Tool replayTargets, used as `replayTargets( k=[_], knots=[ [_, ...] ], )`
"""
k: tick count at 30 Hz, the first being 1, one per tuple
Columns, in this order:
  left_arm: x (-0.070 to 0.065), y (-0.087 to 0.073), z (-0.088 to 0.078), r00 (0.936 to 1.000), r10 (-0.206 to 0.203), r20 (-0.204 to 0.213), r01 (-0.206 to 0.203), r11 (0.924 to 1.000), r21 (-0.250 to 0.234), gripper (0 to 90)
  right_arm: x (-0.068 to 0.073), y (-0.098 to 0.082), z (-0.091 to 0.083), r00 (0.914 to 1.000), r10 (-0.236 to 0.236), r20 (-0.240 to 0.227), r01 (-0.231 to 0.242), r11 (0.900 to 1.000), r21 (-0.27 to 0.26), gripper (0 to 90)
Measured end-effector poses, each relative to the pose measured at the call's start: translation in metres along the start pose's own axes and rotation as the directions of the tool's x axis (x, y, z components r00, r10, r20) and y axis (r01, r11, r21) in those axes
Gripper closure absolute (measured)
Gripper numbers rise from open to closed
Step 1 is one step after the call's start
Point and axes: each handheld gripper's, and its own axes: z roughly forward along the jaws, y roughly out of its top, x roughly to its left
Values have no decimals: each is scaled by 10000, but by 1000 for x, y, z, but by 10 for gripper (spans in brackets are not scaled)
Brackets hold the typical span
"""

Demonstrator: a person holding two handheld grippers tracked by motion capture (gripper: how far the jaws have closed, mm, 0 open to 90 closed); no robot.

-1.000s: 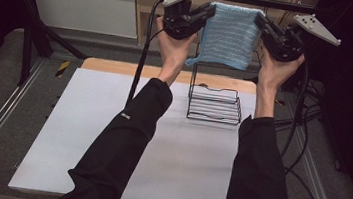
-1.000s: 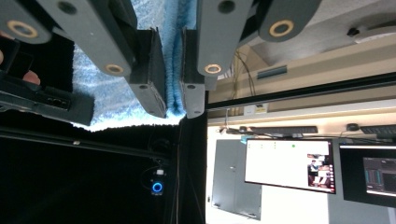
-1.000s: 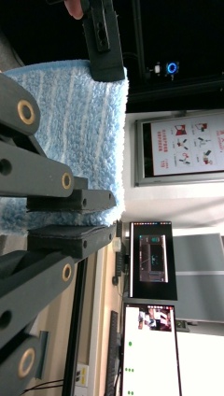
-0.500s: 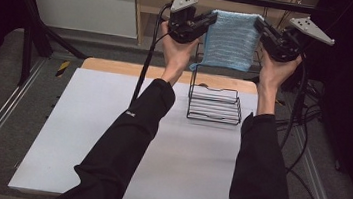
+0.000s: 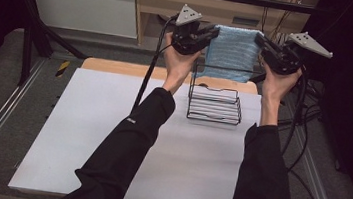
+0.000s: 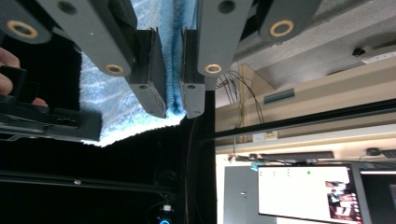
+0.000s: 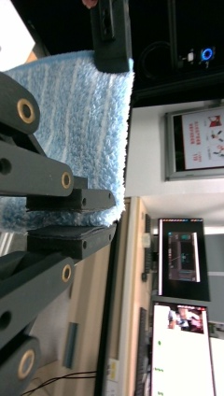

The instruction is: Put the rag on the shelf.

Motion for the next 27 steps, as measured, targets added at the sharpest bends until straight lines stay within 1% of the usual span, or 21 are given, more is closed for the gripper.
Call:
replayTargets(
  k=[2, 4, 8, 10, 14, 19, 23, 24, 26, 27],
  knots=[
    [-3, -4, -1, 9999, -2, 110, 2, 10000, 25, 803, -1, -6, -4, 9999, 120, -23, -120, 9999, 8, 828],
    [-6, -6, -4, 9997, 42, 251, -43, 10000, 24, 803, -2, -9, -7, 9999, 127, -53, -127, 9999, 30, 829],
    [-10, -10, -10, 9989, 255, 397, -258, 9996, 63, 802, 0, -11, -15, 9998, 49, -201, -49, 10000, -10, 827],
    [-11, -12, -12, 9987, 248, 446, -252, 9996, 84, 803, 1, -11, -18, 9996, 24, -270, -23, 10000, 20, 827],
    [-11, -16, -13, 9986, 255, 474, -268, 9993, 270, 803, 2, -14, -21, 9995, -31, -328, 37, 9998, 201, 826],
    [-10, -20, -18, 9974, 302, 662, -330, 9985, 428, 803, 5, -17, -26, 9986, -308, -439, 326, 9987, 389, 825],
    [-14, -23, -22, 9956, 356, 868, -402, 9979, 509, 802, 5, -19, -30, 9981, -291, -544, 318, 9983, 492, 823],
    [-14, -24, -23, 9951, 315, 940, -367, 9979, 538, 802, 6, -20, -31, 9980, -269, -575, 297, 9984, 491, 822],
    [-16, -27, -25, 9950, 326, 945, -386, 9973, 624, 801, 6, -21, -34, 9973, -261, -690, 298, 9982, 528, 821],
    [-16, -28, -26, 9949, 316, 956, -388, 9965, 743, 801, 7, -22, -35, 9969, -253, -744, 296, 9979, 576, 820]
  ],
)
